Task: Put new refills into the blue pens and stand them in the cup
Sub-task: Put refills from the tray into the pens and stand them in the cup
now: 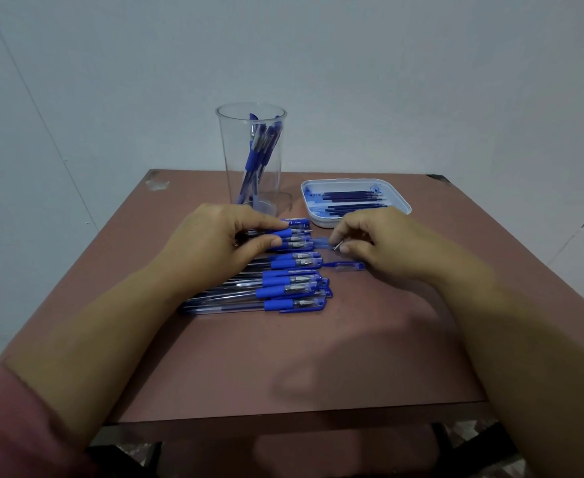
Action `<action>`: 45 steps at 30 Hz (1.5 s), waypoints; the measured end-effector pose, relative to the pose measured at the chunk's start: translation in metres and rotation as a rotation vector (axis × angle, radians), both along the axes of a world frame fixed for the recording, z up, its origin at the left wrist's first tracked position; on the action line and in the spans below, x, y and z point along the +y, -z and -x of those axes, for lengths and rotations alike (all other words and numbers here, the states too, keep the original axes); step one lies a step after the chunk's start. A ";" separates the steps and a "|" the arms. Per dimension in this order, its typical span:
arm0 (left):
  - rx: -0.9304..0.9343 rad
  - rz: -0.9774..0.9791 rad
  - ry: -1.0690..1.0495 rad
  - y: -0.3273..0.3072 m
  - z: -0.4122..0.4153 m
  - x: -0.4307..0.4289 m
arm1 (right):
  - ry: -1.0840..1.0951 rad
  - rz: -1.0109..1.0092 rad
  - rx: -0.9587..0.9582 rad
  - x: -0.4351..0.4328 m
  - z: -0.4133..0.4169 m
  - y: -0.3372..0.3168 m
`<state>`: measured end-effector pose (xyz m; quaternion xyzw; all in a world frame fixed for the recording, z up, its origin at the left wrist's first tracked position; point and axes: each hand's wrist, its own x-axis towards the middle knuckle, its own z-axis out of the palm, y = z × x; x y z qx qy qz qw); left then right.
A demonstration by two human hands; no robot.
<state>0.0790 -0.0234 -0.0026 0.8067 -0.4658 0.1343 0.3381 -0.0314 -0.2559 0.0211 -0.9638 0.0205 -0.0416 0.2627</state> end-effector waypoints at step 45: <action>-0.038 0.014 0.046 0.002 0.001 -0.002 | -0.114 -0.140 -0.287 0.014 -0.005 0.007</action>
